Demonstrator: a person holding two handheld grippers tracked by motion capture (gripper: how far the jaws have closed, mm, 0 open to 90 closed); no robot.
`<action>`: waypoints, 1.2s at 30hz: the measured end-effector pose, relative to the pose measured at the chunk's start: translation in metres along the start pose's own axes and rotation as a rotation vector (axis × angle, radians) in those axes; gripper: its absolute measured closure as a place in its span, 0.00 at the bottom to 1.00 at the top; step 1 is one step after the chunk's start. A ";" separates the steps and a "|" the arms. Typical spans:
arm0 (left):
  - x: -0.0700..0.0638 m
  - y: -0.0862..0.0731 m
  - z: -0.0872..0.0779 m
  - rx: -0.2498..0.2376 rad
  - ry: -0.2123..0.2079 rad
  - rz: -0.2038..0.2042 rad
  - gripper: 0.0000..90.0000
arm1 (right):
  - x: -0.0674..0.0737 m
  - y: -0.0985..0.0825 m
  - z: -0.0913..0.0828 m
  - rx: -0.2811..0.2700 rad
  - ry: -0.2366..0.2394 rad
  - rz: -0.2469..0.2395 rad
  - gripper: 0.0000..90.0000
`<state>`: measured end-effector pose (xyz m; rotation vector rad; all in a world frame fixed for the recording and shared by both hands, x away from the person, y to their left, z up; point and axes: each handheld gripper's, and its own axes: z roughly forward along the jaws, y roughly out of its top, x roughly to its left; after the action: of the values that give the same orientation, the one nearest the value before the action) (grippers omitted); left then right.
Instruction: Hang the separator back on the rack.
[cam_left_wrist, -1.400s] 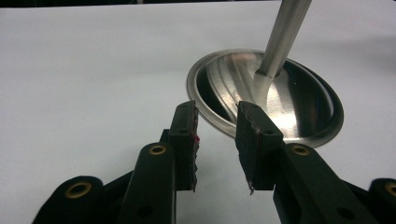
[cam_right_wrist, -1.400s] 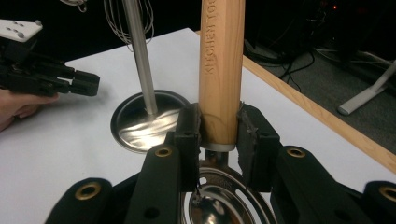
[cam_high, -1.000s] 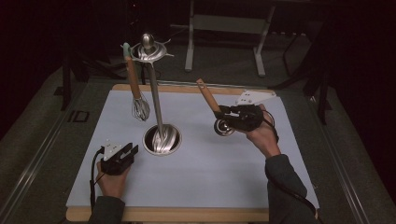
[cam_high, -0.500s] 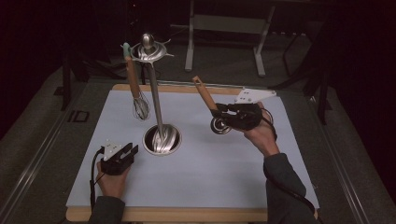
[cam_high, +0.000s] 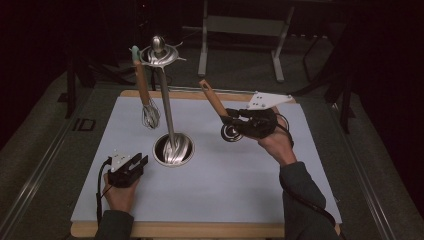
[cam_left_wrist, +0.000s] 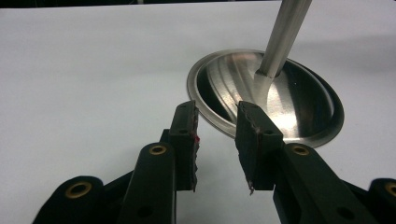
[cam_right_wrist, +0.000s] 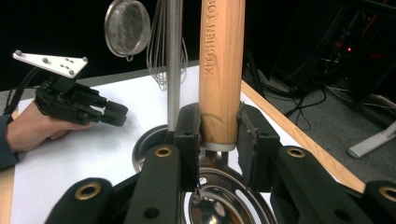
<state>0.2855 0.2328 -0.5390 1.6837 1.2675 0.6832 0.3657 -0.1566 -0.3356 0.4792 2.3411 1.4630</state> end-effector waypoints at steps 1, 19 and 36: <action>0.000 0.000 0.000 0.000 0.000 0.000 0.77 | 0.001 0.001 0.000 -0.002 0.001 -0.001 0.79; 0.000 0.000 0.000 0.000 0.000 0.000 0.77 | 0.009 0.014 0.005 -0.013 0.032 -0.047 0.79; 0.000 0.000 0.000 0.000 0.000 0.001 0.77 | 0.013 0.022 0.007 -0.027 0.049 -0.067 0.79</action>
<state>0.2856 0.2326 -0.5391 1.6851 1.2663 0.6835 0.3599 -0.1362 -0.3201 0.3580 2.3476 1.4900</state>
